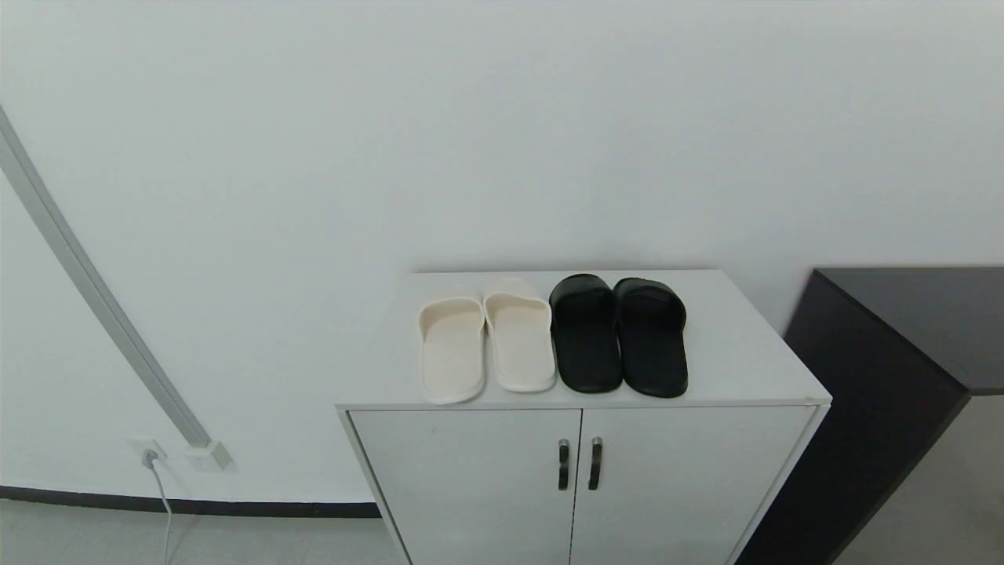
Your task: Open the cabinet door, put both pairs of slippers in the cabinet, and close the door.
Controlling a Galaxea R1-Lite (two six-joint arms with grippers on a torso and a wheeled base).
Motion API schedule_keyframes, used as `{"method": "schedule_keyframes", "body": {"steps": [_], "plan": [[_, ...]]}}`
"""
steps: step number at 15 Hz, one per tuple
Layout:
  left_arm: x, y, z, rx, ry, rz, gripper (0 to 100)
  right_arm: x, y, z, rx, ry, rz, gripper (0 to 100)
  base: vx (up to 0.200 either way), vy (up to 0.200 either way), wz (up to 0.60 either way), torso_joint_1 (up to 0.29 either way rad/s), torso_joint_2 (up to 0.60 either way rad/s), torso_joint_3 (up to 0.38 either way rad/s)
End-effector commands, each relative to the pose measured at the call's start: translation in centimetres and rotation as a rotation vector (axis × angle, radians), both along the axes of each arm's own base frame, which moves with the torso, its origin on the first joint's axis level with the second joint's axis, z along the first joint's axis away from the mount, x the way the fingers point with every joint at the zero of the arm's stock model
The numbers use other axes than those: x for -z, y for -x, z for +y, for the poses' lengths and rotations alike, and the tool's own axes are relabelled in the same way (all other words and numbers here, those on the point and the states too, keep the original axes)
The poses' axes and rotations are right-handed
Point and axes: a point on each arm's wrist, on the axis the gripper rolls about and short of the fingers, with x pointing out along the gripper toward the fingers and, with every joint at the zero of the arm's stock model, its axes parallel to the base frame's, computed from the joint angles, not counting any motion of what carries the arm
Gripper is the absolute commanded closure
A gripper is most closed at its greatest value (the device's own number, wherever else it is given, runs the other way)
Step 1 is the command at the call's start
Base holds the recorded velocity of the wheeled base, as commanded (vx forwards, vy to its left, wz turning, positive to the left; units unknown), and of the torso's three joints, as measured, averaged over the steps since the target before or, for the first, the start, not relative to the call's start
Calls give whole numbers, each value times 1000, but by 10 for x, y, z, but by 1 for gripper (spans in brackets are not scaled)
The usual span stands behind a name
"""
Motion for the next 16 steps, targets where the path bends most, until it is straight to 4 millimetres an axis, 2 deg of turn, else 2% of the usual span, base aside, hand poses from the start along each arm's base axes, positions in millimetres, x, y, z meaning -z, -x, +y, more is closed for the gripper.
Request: {"method": "schedule_keyframes", "body": {"steps": [1,8,9,10,11,14,16], "plan": [[0,0,0,1,0,2,100,0,0,0,0,-1,1,0,0,0,0,0,0,0],[0,0,0,0,2,2,100,-2,0,0,-1,-4,-8,0,0,0,0,0,0,0],[0,0,0,1,2,2,100,-16,2,0,-2,-32,-57,0,0,0,0,0,0,0],[0,0,0,1,2,2,100,-55,7,0,-20,-162,-125,0,0,0,0,0,0,0],[0,0,0,1,2,2,100,-78,4,1,-93,-194,-79,0,0,0,0,0,0,0],[0,0,0,1,5,2,100,-83,-32,5,-245,-155,155,0,0,0,0,0,0,0],[0,0,0,1,5,2,100,-96,-74,10,-320,-147,208,0,0,0,0,0,0,0]]}}
